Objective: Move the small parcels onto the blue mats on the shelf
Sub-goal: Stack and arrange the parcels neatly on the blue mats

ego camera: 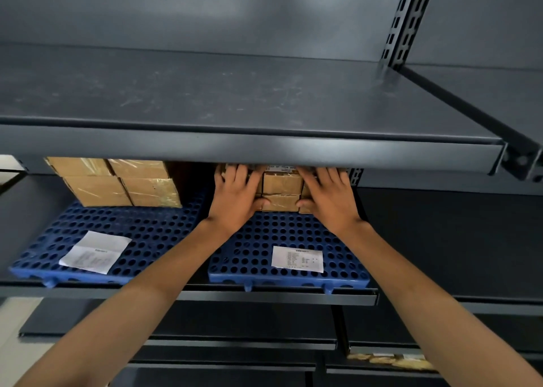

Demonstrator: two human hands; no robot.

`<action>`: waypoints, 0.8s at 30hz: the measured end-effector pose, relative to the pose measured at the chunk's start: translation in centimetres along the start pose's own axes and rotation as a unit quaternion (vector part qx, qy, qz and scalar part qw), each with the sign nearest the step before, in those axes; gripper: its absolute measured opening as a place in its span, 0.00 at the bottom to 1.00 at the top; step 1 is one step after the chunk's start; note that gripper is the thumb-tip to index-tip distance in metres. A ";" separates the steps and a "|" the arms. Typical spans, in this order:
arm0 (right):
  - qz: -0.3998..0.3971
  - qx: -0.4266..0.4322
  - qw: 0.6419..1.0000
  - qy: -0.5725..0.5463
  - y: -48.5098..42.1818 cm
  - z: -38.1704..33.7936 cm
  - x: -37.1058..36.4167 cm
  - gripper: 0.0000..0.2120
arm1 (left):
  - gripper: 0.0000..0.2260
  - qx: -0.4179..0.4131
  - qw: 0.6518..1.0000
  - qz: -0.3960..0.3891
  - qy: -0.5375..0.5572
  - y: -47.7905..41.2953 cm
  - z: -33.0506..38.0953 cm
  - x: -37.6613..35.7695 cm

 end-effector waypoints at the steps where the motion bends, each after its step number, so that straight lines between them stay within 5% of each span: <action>1: -0.002 0.000 1.000 0.000 0.0 0.0 0.1 0.42 | 0.39 -0.003 1.000 0.004 0.003 0.0 -0.1 0.0; 10: -0.029 0.026 0.999 0.017 0.1 -0.2 1.4 0.46 | 0.50 -0.049 0.998 -0.023 -0.013 0.6 -1.2 1.4; 24: -0.049 0.045 0.998 0.001 0.0 -0.7 2.6 0.43 | 0.46 -0.083 0.995 -0.036 -0.031 0.5 -1.9 2.2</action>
Point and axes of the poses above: each hand's wrist, its own y-axis away from the middle knuckle, its own x-axis out of the back of the hand, z = x × y, the point moved 1 cm from there along -y, towards the middle knuckle, and after that the axes turned 12 degrees about -x, right-handed, at the moved point
